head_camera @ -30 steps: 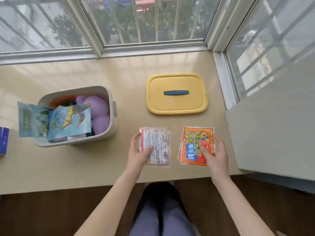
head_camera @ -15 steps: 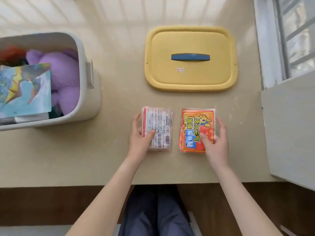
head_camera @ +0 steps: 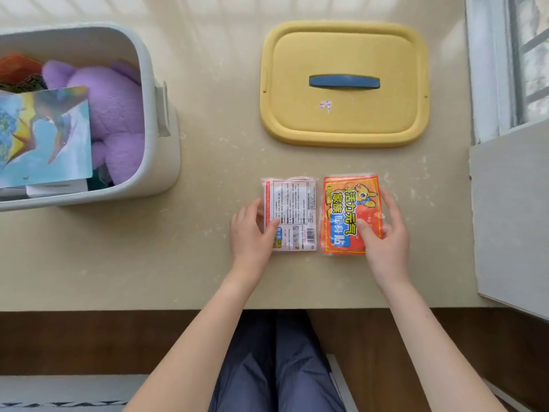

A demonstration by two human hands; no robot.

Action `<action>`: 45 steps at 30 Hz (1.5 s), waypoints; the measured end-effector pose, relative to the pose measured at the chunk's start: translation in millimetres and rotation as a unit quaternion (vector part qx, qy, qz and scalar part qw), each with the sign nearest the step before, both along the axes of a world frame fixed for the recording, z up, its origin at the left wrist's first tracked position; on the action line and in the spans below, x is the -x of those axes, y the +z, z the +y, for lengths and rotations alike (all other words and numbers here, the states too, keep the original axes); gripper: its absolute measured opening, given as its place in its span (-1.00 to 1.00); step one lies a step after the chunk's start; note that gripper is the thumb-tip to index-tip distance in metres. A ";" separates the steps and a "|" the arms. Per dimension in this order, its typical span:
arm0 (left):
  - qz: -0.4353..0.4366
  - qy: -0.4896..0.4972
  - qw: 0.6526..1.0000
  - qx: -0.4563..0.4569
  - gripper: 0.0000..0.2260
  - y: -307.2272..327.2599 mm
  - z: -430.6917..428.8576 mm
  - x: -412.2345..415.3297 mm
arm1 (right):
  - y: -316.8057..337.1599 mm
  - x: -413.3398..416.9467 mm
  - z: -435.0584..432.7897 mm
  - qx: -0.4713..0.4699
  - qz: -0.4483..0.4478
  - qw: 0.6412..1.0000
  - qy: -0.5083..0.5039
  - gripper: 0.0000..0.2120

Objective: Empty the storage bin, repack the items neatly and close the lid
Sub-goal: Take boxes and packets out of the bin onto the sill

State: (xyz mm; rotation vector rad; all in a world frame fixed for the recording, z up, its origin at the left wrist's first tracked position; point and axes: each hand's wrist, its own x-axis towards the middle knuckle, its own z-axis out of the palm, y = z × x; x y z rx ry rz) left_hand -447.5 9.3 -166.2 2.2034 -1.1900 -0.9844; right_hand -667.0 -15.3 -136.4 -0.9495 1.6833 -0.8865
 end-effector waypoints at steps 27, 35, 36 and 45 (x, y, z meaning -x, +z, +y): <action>0.068 -0.011 0.997 0.029 -0.69 -4.2 -3.1 -15.0 | -32.2 -89.7 14.8 -0.034 0.313 0.941 0.121 -0.49; 0.067 -0.004 0.998 0.022 -0.68 -4.1 -12.1 -4.9 | -34.4 -83.0 12.2 -0.009 0.280 0.954 0.111 -0.53; 0.072 -0.004 0.997 0.026 -0.68 -4.7 -15.9 -2.6 | -35.1 -79.7 8.7 -0.006 0.277 0.955 0.107 -0.55; 0.046 -0.033 0.998 0.025 -0.55 13.6 -32.1 3.6 | -12.5 -54.5 -11.4 0.019 0.280 0.952 0.125 -0.56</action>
